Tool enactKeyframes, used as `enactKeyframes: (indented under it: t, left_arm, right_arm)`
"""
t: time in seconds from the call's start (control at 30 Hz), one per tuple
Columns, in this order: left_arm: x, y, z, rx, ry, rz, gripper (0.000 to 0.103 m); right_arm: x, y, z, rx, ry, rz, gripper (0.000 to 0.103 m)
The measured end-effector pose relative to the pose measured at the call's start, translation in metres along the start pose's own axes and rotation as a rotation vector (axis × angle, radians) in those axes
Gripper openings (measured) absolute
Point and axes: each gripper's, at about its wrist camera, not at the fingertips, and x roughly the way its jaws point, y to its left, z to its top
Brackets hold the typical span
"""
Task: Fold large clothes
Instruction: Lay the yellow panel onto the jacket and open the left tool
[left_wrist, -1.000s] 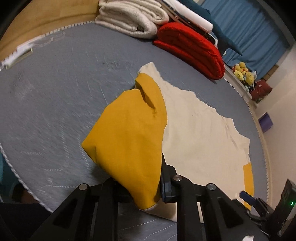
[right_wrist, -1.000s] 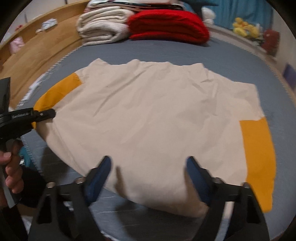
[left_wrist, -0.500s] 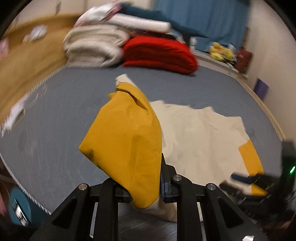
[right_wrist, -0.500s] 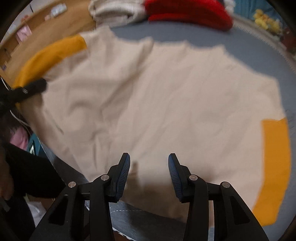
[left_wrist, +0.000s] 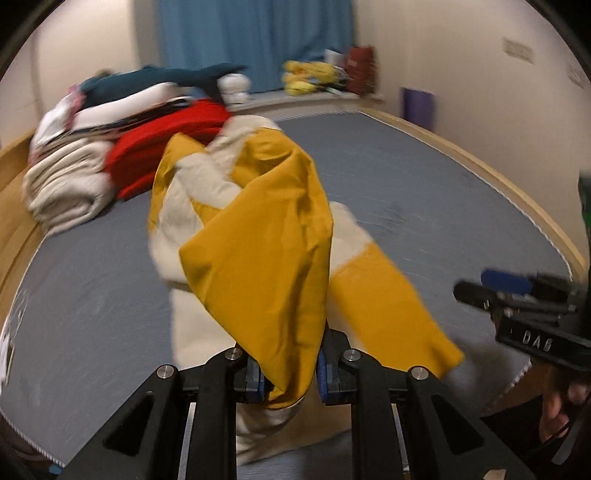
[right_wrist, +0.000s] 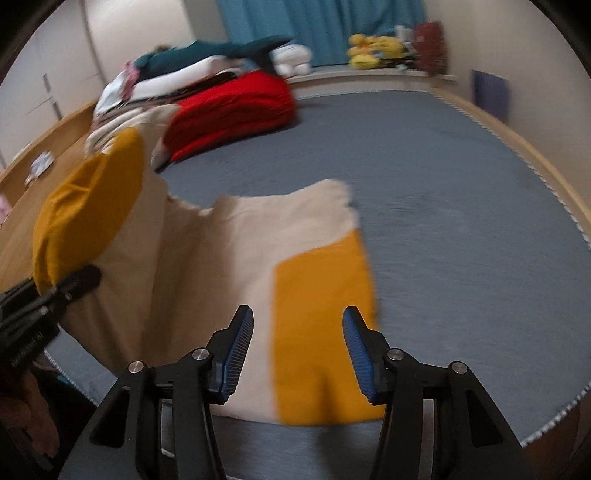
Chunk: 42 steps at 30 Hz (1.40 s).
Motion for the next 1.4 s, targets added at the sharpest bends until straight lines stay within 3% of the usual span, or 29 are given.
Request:
enactKeyframes:
  t: [0.1,0.17,0.2,0.23,0.3,0.4,0.47,0.63,0.7,0.87,0.9,0.93,0.97,1.0,1.1,1.2,1.3,1.4]
  left_arm:
    - [0.026,-0.041,0.001,0.059,0.051,-0.064,0.016]
    - [0.048,-0.060,-0.005,0.068,0.106,-0.133,0.022]
    - [0.068,-0.067,-0.010,0.033,0.173,-0.211,0.025]
    - [0.082,-0.069,-0.013,0.007,0.235,-0.257,0.031]
    - [0.096,-0.064,-0.018,-0.056,0.312,-0.324,0.032]
    - [0.072,-0.032,-0.018,-0.133,0.270,-0.407,0.053]
    - [0.046,-0.007,-0.022,-0.153,0.225,-0.418,0.068]
    - [0.001,0.052,-0.042,-0.179,0.159,-0.372,0.069]
    - [-0.006,0.073,-0.049,-0.186,0.148,-0.313,0.069]
    - [-0.003,0.120,-0.077,-0.264,0.145,-0.265,0.069]
    - [0.000,0.125,-0.083,-0.282,0.147,-0.256,0.069]
    - [0.005,0.130,-0.088,-0.300,0.152,-0.248,0.069]
    - [0.008,0.134,-0.092,-0.321,0.160,-0.246,0.069]
    - [0.010,0.138,-0.096,-0.340,0.168,-0.247,0.069]
    - [0.023,0.143,-0.096,-0.400,0.196,-0.240,0.069]
    - [0.033,0.147,-0.091,-0.434,0.210,-0.269,0.069]
    - [0.042,0.140,-0.088,-0.421,0.242,-0.310,0.069]
    - [0.052,0.122,-0.083,-0.377,0.262,-0.342,0.069]
  right_arm:
    - [-0.013,-0.030,0.001,0.062,-0.027,-0.024,0.052]
    - [-0.022,-0.050,0.004,0.105,-0.045,-0.037,0.052]
    - [-0.027,-0.058,0.007,0.129,-0.055,-0.040,0.054]
    - [-0.031,-0.064,0.008,0.147,-0.063,-0.042,0.057]
    - [-0.033,-0.070,0.011,0.171,-0.073,-0.035,0.064]
    - [-0.029,-0.067,0.013,0.184,-0.059,0.024,0.067]
    - [-0.019,-0.059,0.011,0.177,-0.028,0.085,0.067]
    - [0.016,-0.015,0.002,0.099,0.078,0.203,0.067]
    - [0.033,-0.003,-0.005,0.066,0.132,0.188,0.067]
    - [0.069,0.002,-0.021,0.086,0.232,0.056,0.065]
    - [0.071,-0.001,-0.023,0.113,0.238,0.062,0.057]
    - [0.072,-0.001,-0.023,0.123,0.240,0.068,0.037]
    - [0.070,-0.001,-0.023,0.120,0.234,0.066,0.027]
    - [0.066,0.000,-0.024,0.111,0.220,0.060,0.011]
    - [0.044,0.011,-0.020,0.040,0.151,0.060,0.005]
    - [-0.013,0.008,-0.004,0.045,-0.019,0.079,0.002]
    - [-0.049,-0.006,-0.005,0.069,-0.119,-0.008,0.001]
    - [-0.014,-0.038,-0.026,0.125,0.045,-0.102,0.001]
